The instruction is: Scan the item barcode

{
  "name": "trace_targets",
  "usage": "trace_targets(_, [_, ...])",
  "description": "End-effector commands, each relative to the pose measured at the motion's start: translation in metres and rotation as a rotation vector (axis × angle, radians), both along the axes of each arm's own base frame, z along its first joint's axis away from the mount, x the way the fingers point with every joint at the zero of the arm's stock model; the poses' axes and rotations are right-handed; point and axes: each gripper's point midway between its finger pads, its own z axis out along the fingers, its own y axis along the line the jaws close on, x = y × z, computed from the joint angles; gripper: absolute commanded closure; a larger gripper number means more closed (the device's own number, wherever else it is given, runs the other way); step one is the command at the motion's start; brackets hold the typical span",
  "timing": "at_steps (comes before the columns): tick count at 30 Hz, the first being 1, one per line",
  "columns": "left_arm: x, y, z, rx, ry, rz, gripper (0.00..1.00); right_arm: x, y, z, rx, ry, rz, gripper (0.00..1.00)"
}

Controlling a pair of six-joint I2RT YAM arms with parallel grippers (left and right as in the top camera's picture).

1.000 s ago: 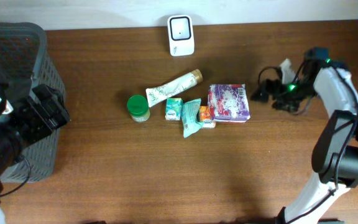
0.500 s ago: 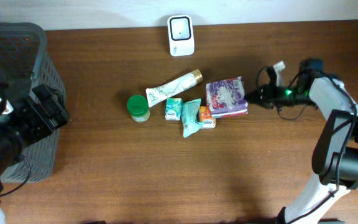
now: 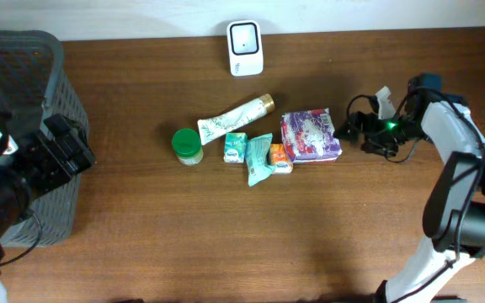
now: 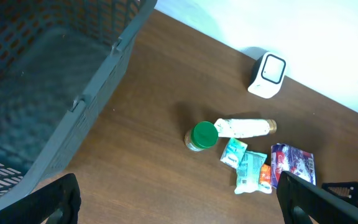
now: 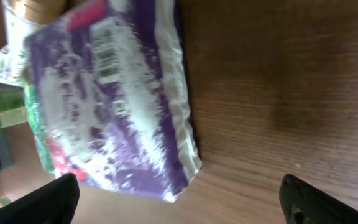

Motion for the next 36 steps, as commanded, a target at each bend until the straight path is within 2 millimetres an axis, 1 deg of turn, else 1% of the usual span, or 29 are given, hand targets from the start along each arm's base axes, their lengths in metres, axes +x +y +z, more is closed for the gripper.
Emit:
trace_targets(1, [0.0, 0.0, 0.0, -0.012, -0.001, 0.008, 0.01, -0.007, 0.029, -0.027, 0.125, 0.076, 0.031, 0.02])
trace_targets(3, [0.0, 0.0, 0.0, -0.012, -0.001, 0.008, 0.01, -0.015, 0.051, -0.048, 0.169, 0.143, 0.071, 0.04])
trace_targets(4, [0.0, 0.0, 0.0, -0.012, -0.001, 0.008, 0.01, -0.018, 0.059, -0.057, 0.173, 0.165, 0.086, 0.13])
trace_targets(5, [-0.001, 0.0, 0.0, -0.012, -0.001, 0.008, 0.01, -0.021, 0.067, -0.065, 0.174, 0.184, 0.108, 0.31])
trace_targets(6, [-0.001, 0.0, 0.0, -0.012, -0.001, 0.008, 0.01, -0.024, 0.074, -0.071, 0.173, 0.194, 0.126, 0.45])
trace_targets(7, [0.0, 0.0, 0.0, -0.012, -0.001, 0.008, 0.01, -0.024, 0.082, -0.073, 0.171, 0.193, 0.147, 0.73])
trace_targets(8, [0.0, 0.0, 0.0, -0.012, -0.001, 0.008, 0.01, -0.023, 0.086, -0.07, 0.175, 0.182, 0.157, 0.89])
trace_targets(9, [-0.001, 0.0, 0.0, -0.012, -0.001, 0.008, 0.01, -0.018, 0.088, -0.063, 0.186, 0.165, 0.159, 0.96])
trace_targets(10, [0.0, 0.0, 0.0, -0.012, -0.001, 0.008, 0.01, -0.013, 0.088, -0.054, 0.187, 0.152, 0.159, 0.96])
trace_targets(13, [0.0, 0.0, 0.0, -0.012, -0.001, 0.008, 0.01, 0.014, 0.085, -0.003, 0.161, 0.063, 0.177, 0.96])
trace_targets(14, [0.0, 0.0, 0.0, -0.012, -0.001, 0.008, 0.01, 0.025, 0.082, 0.018, 0.131, 0.022, 0.18, 0.96])
trace_targets(15, [0.0, 0.0, 0.0, -0.012, -0.001, 0.008, 0.01, 0.037, 0.076, 0.045, 0.072, -0.024, 0.183, 0.96])
trace_targets(17, [0.0, 0.0, 0.0, -0.012, -0.001, 0.008, 0.01, 0.05, 0.069, 0.081, -0.053, -0.07, 0.195, 0.96])
trace_targets(18, [0.0, 0.0, 0.0, -0.012, -0.001, 0.008, 0.01, 0.053, 0.069, 0.092, -0.13, -0.087, 0.211, 0.96])
trace_targets(19, [-0.001, 0.0, 0.0, -0.012, -0.001, 0.008, 0.01, 0.054, 0.072, 0.099, -0.187, -0.098, 0.229, 0.96])
trace_targets(20, [-0.001, 0.0, 0.0, -0.012, -0.001, 0.008, 0.01, 0.054, 0.079, 0.104, -0.247, -0.116, 0.265, 0.96])
trace_targets(21, [0.0, 0.0, 0.0, -0.012, -0.001, 0.008, 0.01, 0.05, 0.095, 0.109, -0.271, -0.151, 0.346, 0.96])
trace_targets(22, [-0.001, 0.0, 0.0, -0.012, -0.001, 0.008, 0.01, 0.046, 0.112, 0.113, -0.275, -0.179, 0.416, 0.96])
trace_targets(23, [-0.001, 0.0, 0.0, -0.012, -0.001, 0.008, 0.01, 0.041, 0.135, 0.119, -0.28, -0.222, 0.505, 0.96])
trace_targets(24, [0.0, 0.0, 0.0, -0.012, -0.001, 0.008, 0.01, 0.037, 0.154, 0.125, -0.295, -0.258, 0.562, 0.96])
trace_targets(26, [-0.001, 0.0, 0.0, -0.012, -0.001, 0.008, 0.01, 0.035, 0.17, 0.129, -0.379, -0.3, 0.625, 0.96])
trace_targets(27, [0.0, 0.0, 0.0, -0.012, -0.001, 0.008, 0.01, 0.031, 0.177, 0.127, -0.423, -0.32, 0.687, 0.96])
trace_targets(28, [0.0, 0.0, 0.0, -0.012, -0.001, 0.008, 0.01, 0.029, 0.176, 0.123, -0.509, -0.318, 0.718, 0.96])
trace_targets(29, [-0.001, 0.0, 0.0, -0.012, -0.001, 0.008, 0.01, 0.028, 0.174, 0.121, -0.55, -0.308, 0.727, 0.96])
trace_targets(31, [0.0, 0.0, 0.0, -0.012, -0.001, 0.008, 0.01, 0.022, 0.173, 0.117, -0.553, -0.28, 0.74, 0.96])
trace_targets(32, [-0.001, 0.0, 0.0, -0.012, -0.001, 0.008, 0.01, 0.015, 0.166, 0.114, -0.553, -0.238, 0.744, 0.96])
trace_targets(33, [-0.001, 0.0, 0.0, -0.012, -0.001, 0.008, 0.01, 0.009, 0.157, 0.108, -0.555, -0.195, 0.751, 0.96])
trace_targets(34, [0.0, 0.0, 0.0, -0.012, -0.001, 0.008, 0.01, 0.005, 0.143, 0.1, -0.568, -0.154, 0.761, 0.96])
trace_targets(36, [0.0, 0.0, 0.0, -0.012, -0.001, 0.008, 0.01, 0.002, 0.107, 0.077, -0.592, -0.056, 0.718, 0.96])
